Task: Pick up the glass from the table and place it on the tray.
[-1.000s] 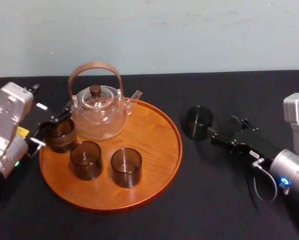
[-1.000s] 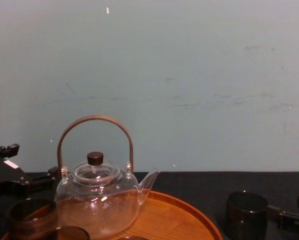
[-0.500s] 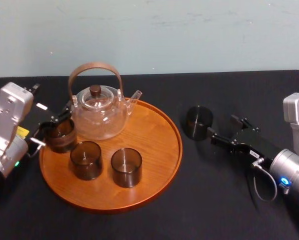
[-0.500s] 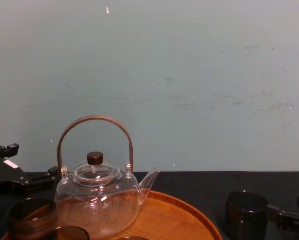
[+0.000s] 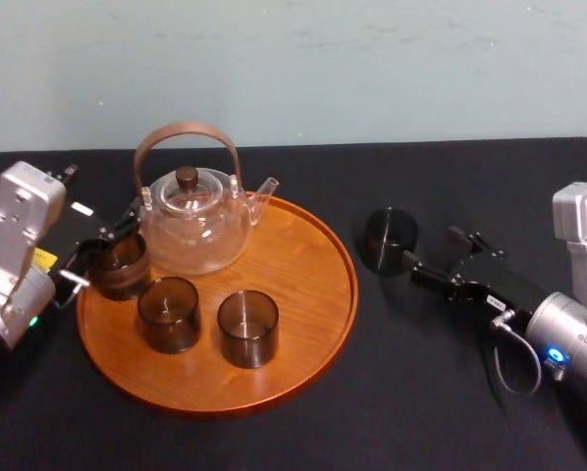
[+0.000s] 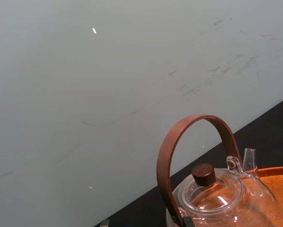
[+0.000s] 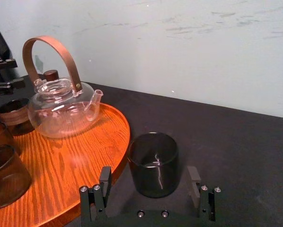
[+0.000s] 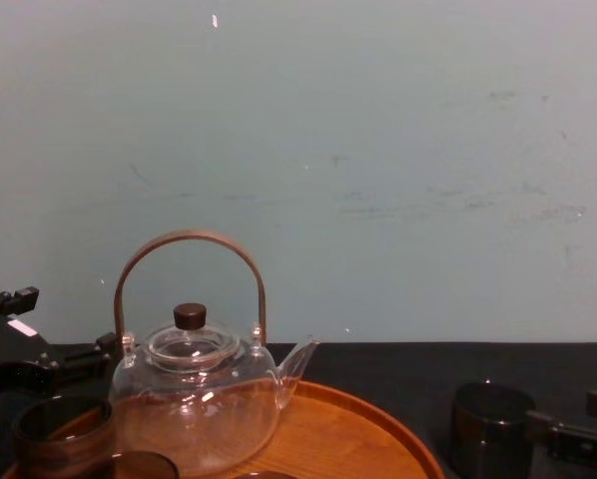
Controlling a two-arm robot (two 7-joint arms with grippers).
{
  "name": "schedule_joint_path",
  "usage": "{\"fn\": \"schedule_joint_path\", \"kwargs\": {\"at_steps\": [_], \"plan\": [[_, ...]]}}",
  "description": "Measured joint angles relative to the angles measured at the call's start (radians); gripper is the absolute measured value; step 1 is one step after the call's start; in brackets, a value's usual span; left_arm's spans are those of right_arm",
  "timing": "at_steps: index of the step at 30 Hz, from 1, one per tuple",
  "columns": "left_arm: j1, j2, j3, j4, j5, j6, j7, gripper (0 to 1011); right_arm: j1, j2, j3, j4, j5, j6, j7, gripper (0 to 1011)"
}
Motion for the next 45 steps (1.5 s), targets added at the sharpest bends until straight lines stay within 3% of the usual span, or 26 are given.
{"fn": "schedule_joint_path", "kwargs": {"at_steps": [18, 34, 45], "plan": [[0.000, 0.000, 0.000, 0.000, 0.000, 0.000, 0.000, 1001, 0.096, -0.029, -0.029, 0.101, -0.020, -0.003, 0.021, 1002], [0.000, 0.000, 0.000, 0.000, 0.000, 0.000, 0.000, 1001, 0.197, -0.072, -0.058, 0.249, -0.042, -0.032, 0.063, 1003], [0.000, 0.000, 0.000, 0.000, 0.000, 0.000, 0.000, 1001, 0.224, -0.082, -0.070, 0.283, -0.047, -0.036, 0.087, 1002]]}}
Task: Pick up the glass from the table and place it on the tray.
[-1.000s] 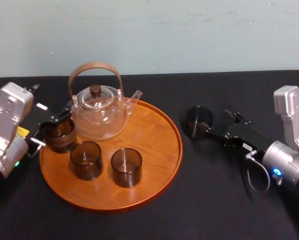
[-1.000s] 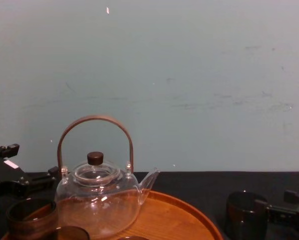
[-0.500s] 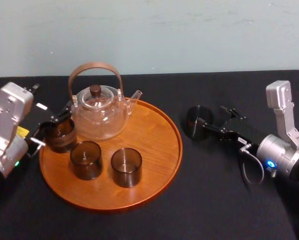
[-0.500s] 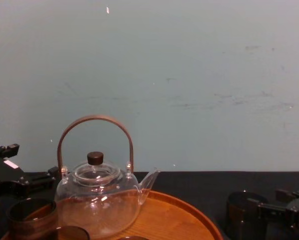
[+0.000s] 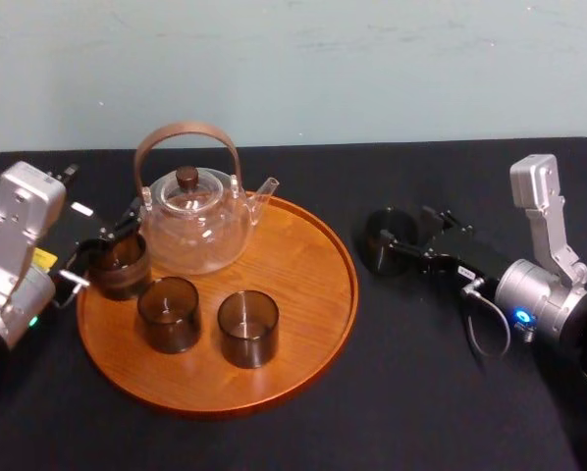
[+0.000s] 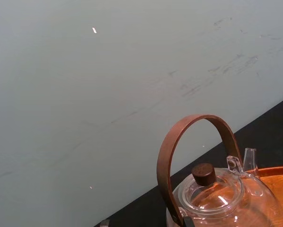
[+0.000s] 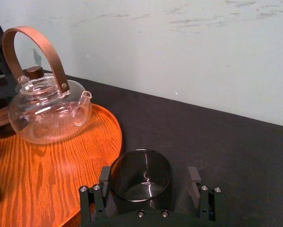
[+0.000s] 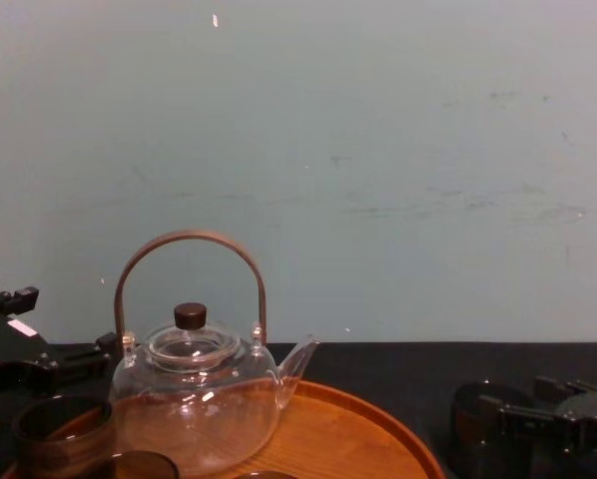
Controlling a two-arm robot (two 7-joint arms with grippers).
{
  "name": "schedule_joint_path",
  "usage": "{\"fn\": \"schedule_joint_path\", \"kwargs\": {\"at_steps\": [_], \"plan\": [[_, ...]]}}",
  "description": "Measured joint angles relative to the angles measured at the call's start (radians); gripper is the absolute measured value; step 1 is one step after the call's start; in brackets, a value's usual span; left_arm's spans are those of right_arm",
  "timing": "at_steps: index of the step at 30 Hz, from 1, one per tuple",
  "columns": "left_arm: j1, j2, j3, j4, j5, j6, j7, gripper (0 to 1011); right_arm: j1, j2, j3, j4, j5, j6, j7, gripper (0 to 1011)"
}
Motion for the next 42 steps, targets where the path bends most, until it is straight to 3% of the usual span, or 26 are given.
{"fn": "schedule_joint_path", "kwargs": {"at_steps": [19, 32, 42], "plan": [[0.000, 0.000, 0.000, 0.000, 0.000, 0.000, 0.000, 1001, 0.033, -0.013, -0.013, 0.038, -0.003, -0.002, 0.018, 1002], [0.000, 0.000, 0.000, 0.000, 0.000, 0.000, 0.000, 1001, 0.025, 0.002, -0.010, -0.007, 0.002, -0.007, 0.025, 1002], [0.000, 0.000, 0.000, 0.000, 0.000, 0.000, 0.000, 1001, 0.031, 0.003, -0.019, -0.005, 0.006, -0.008, 0.033, 1002]]}}
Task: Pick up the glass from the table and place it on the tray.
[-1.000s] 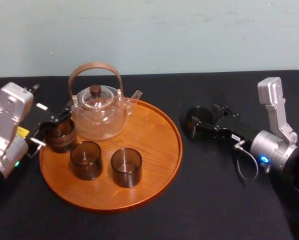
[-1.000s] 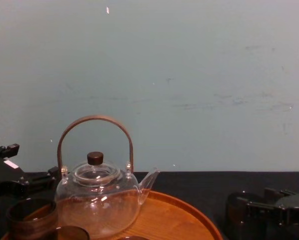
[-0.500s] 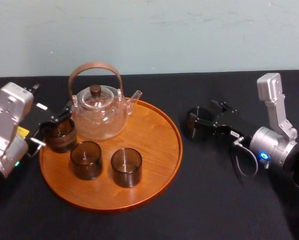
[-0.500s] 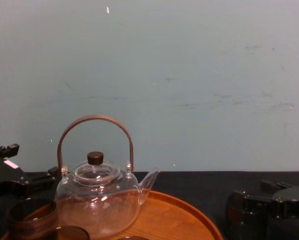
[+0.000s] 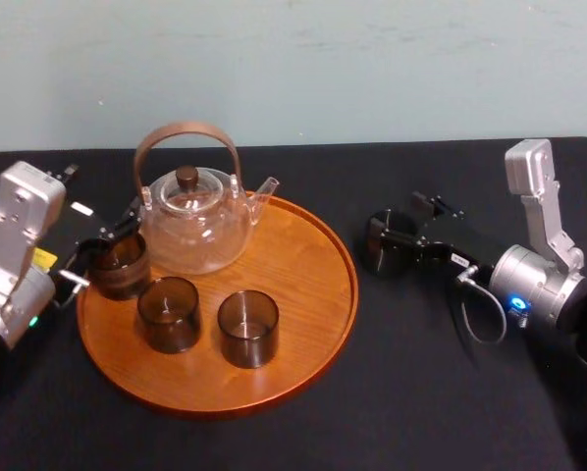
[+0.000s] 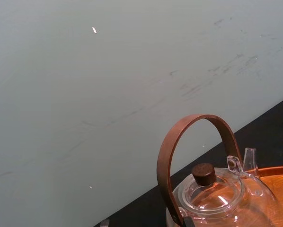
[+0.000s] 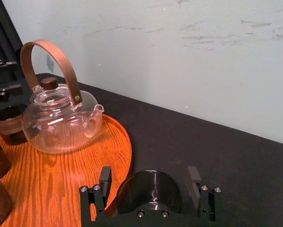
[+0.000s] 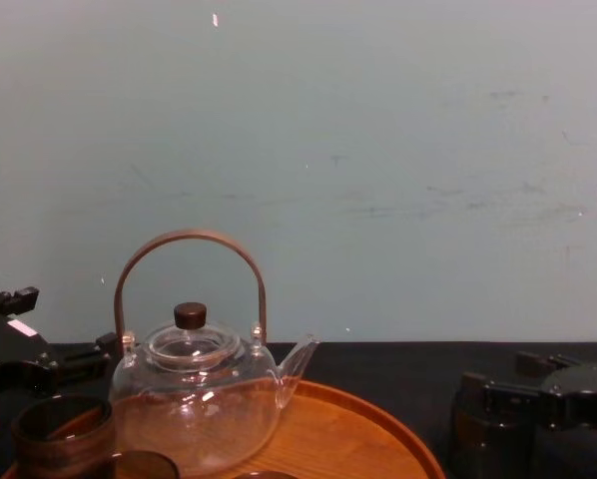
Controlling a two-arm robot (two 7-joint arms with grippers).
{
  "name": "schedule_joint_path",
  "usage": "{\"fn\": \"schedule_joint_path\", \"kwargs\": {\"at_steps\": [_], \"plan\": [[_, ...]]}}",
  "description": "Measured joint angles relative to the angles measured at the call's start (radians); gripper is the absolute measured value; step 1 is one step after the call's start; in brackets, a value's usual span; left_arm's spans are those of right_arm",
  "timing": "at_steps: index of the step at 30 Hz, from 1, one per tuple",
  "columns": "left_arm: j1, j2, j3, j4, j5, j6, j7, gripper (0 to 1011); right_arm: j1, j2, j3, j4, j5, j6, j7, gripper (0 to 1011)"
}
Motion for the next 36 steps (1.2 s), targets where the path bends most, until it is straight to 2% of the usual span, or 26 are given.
{"fn": "schedule_joint_path", "kwargs": {"at_steps": [24, 36], "plan": [[0.000, 0.000, 0.000, 0.000, 0.000, 0.000, 0.000, 1001, 0.012, -0.014, -0.021, 0.041, -0.004, 0.004, 0.003, 1002], [0.000, 0.000, 0.000, 0.000, 0.000, 0.000, 0.000, 1001, 0.010, -0.010, -0.018, 0.026, -0.003, 0.001, 0.005, 1002]]}}
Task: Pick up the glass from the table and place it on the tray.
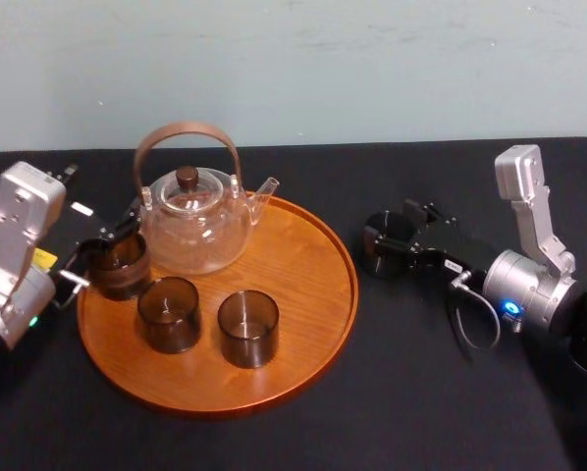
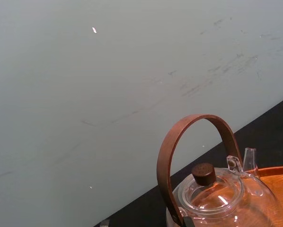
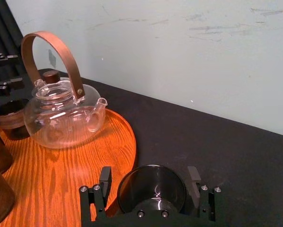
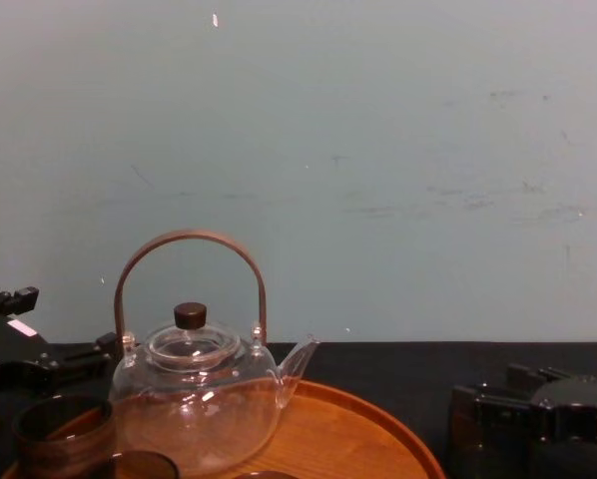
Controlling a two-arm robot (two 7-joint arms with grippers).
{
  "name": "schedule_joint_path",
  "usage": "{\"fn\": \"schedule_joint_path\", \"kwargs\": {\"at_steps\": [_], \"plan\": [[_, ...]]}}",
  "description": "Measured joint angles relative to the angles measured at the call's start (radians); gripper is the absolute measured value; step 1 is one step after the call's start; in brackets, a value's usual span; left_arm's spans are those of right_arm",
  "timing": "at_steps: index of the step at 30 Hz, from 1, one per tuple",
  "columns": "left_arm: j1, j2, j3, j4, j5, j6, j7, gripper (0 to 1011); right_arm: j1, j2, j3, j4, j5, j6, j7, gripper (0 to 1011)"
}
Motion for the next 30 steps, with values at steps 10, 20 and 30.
{"fn": "schedule_joint_path", "kwargs": {"at_steps": [10, 20, 30], "plan": [[0.000, 0.000, 0.000, 0.000, 0.000, 0.000, 0.000, 1001, 0.000, -0.004, -0.001, 0.015, 0.001, 0.000, -0.001, 1002], [0.000, 0.000, 0.000, 0.000, 0.000, 0.000, 0.000, 1001, 0.004, -0.008, -0.006, 0.028, 0.000, 0.000, 0.002, 1002], [0.000, 0.000, 0.000, 0.000, 0.000, 0.000, 0.000, 1001, 0.016, -0.019, -0.013, 0.058, -0.005, 0.001, 0.006, 1003]]}}
